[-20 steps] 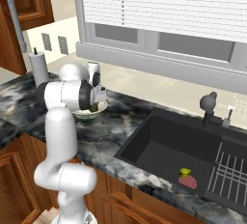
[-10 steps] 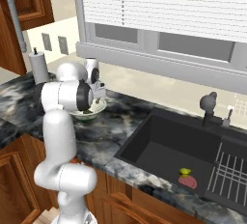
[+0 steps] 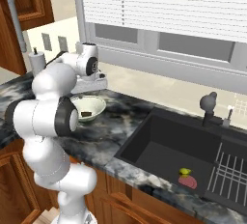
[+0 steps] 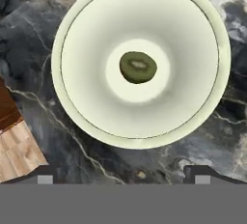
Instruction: Pick the kiwis from the cabinet and place them in one bowl. Pick the pear from the sink and place it in the other bowl.
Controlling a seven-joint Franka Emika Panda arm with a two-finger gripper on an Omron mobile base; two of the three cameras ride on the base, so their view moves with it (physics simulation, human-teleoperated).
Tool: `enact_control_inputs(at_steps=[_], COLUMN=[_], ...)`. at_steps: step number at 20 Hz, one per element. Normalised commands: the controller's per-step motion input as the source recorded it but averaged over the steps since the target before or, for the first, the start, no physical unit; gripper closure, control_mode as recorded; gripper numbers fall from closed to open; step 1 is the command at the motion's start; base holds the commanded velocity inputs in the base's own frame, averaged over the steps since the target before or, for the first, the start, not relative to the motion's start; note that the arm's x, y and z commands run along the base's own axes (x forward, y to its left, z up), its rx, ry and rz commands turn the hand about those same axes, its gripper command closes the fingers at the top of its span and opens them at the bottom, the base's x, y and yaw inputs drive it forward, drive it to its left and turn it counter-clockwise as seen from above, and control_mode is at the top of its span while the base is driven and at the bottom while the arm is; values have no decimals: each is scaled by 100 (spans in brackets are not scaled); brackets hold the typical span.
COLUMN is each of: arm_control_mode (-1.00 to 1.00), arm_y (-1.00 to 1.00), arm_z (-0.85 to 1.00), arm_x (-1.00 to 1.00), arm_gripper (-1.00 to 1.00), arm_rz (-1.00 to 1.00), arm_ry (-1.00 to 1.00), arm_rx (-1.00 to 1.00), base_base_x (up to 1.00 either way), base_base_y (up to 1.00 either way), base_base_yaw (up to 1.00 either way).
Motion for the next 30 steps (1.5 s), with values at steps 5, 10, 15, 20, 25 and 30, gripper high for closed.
enact_control_inputs(at_steps=[5,10,15,20,25,30], arm_control_mode=[-100,-100,-100,-100,-100,-100], arm_y=[-26,-4,-1,-19,-48,-24], arm_z=[81,70,40,31,29,44], arm_x=[-100,-100,-100,-100,-77,-51], arm_gripper=[-100,-100,-100,-100,-100,-100], arm_rz=[-37,-41,-40,-25,-5,2], arm_ry=[-7,-4,-10,-14,-10,-3], arm_rx=[5,4,0,-1,-3,0], base_base_x=[0,0,0,0,0,0], base_base_y=[0,0,0,0,0,0], base_base_yaw=[0,0,0,0,0,0])
